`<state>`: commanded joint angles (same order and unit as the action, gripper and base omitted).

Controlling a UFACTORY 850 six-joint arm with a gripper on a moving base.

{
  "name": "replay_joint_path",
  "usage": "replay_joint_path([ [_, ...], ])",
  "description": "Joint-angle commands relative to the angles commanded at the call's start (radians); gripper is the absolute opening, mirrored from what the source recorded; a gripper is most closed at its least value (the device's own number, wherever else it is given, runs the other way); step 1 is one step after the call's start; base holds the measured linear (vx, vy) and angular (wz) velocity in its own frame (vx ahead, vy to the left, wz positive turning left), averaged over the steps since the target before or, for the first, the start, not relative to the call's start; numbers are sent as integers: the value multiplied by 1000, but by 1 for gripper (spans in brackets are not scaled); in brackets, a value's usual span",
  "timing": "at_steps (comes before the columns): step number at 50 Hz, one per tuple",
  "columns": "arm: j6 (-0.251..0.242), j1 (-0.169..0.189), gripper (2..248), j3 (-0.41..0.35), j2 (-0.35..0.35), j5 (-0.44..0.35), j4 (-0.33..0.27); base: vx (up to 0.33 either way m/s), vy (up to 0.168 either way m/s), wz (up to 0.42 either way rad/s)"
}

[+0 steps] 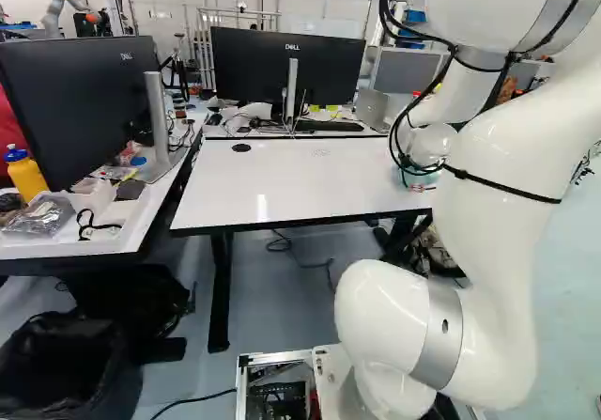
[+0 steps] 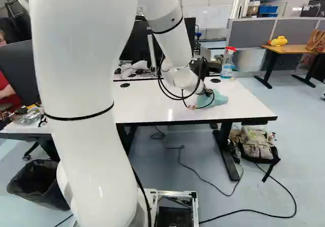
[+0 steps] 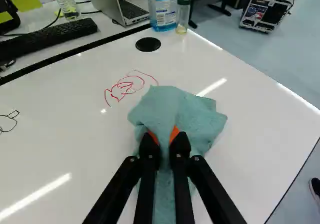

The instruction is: Clean the table with the green towel

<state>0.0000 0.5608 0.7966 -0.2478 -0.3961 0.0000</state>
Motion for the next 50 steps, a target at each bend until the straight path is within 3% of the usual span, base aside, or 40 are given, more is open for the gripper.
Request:
replay_joint_path([
  [17, 0, -6, 39, 4, 34, 0, 0, 0, 0, 0],
  [39, 0, -59, 39, 71, 23, 0, 0, 0, 0, 0],
  [50, 0, -81, 39, 117, -16, 0, 0, 0, 0, 0],
])
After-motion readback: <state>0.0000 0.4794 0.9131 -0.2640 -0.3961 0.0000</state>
